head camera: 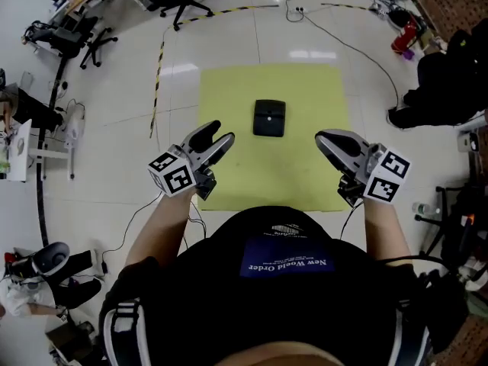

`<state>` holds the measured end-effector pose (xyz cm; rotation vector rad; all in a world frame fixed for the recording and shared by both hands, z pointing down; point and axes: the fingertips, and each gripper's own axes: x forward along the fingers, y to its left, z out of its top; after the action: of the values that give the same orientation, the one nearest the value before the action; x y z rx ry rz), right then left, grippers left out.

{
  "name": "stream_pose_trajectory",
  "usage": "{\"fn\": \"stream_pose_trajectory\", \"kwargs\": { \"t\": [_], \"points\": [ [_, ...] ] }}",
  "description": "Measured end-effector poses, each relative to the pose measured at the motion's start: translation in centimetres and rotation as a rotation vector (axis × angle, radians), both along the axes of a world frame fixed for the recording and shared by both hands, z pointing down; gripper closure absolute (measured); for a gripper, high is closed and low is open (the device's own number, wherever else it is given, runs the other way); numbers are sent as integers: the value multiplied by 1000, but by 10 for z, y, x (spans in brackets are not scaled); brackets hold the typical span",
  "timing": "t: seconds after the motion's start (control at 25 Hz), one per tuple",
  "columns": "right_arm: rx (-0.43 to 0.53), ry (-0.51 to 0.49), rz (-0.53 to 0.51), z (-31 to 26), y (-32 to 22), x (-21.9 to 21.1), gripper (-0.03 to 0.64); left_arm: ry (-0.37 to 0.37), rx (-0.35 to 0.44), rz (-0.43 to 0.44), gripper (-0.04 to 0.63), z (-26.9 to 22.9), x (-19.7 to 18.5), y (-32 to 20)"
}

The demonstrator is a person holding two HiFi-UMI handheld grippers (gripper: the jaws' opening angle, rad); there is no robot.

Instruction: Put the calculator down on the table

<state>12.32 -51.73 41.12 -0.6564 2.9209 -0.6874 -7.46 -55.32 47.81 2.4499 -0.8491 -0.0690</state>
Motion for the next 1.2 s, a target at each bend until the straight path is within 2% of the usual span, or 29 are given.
{"fn": "stream_pose_trajectory", "kwargs": {
  "t": [0.08, 0.16, 0.2, 0.32, 0.6, 0.76, 0.96, 1.2],
  "points": [
    [32, 8, 7, -15, 10, -10, 630, 46, 56, -19, 457, -31, -17, 21],
    [61, 18, 14, -28, 18, -23, 630, 82, 113, -40, 558, -57, -32, 39],
    [73, 27, 13, -32, 21, -29, 630, 99, 137, -46, 588, -68, -37, 47],
    [89, 46, -15, -36, 29, -46, 630, 150, 177, -46, 588, -89, -39, 68],
    [54, 129, -7, -13, 37, -64, 630, 198, 193, -1, 588, -82, -25, 107],
    [84, 137, -9, -17, 38, -60, 630, 194, 241, 5, 588, -88, -28, 107],
    [87, 124, 10, -20, 43, -52, 630, 194, 235, -14, 588, -89, -32, 109],
    [117, 147, 33, -25, 46, -42, 632, 175, 247, 5, 588, -96, -22, 113]
  ]
}}
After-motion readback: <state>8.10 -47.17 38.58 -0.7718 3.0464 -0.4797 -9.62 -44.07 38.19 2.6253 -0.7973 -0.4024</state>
